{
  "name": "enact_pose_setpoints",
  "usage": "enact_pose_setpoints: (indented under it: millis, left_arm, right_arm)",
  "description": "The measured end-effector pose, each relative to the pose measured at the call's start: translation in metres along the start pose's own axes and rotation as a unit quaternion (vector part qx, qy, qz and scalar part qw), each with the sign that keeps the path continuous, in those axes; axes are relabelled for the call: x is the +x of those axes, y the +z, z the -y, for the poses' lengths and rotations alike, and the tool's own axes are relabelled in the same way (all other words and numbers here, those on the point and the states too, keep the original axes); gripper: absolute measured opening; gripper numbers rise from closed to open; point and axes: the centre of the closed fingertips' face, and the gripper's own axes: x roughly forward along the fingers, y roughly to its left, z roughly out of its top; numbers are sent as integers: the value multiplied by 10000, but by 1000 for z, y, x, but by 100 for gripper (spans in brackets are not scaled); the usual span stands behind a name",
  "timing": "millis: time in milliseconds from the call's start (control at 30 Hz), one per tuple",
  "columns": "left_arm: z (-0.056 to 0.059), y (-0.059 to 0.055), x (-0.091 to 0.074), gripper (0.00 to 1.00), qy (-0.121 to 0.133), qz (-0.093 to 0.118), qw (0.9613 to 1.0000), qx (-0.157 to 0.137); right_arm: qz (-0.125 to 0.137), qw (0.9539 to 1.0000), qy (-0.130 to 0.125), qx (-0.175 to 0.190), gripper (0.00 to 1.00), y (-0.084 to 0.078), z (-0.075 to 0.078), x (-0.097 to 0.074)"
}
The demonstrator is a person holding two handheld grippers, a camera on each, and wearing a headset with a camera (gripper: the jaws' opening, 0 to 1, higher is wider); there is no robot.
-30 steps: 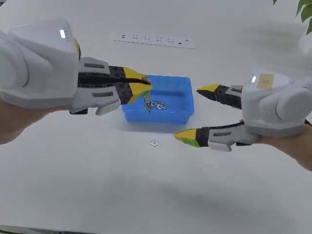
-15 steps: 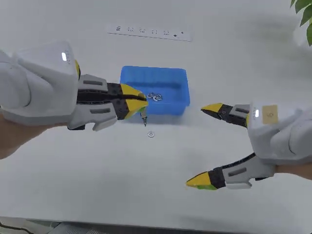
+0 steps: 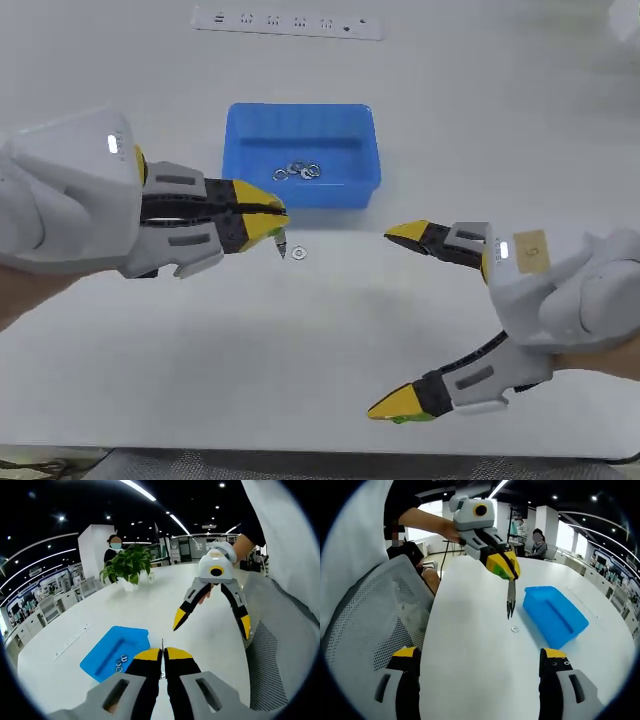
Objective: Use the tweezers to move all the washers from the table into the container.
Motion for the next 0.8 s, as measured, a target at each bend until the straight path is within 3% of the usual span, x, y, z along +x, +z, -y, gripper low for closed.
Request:
enact_pose_setpoints:
  millis: [333, 800]
  left_arm:
    - [1, 2, 17, 6, -207, 30, 9998, -9]
    - [2, -6, 23, 6, -279, -60, 9996, -5]
  right_arm:
    - [-7, 9999, -91, 45, 100, -9, 7, -1]
    - [-25, 9998, 21, 185, 100, -18, -4, 2]
